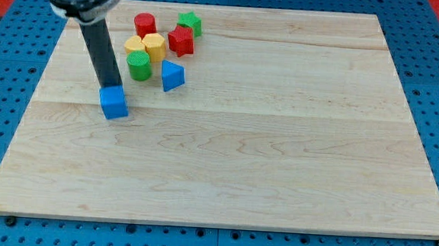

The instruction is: Move the blue cube towards bottom center

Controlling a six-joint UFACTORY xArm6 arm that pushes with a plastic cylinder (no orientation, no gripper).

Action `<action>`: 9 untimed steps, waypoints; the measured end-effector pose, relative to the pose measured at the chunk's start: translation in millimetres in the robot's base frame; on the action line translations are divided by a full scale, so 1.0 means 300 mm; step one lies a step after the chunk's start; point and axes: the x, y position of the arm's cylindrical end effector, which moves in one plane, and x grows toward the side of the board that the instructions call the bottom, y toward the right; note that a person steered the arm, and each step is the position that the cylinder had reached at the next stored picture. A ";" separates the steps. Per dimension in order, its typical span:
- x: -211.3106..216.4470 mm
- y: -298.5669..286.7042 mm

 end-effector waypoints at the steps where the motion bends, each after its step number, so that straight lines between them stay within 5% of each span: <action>1: 0.102 0.007; 5: 0.253 -0.103; 9: 0.262 0.188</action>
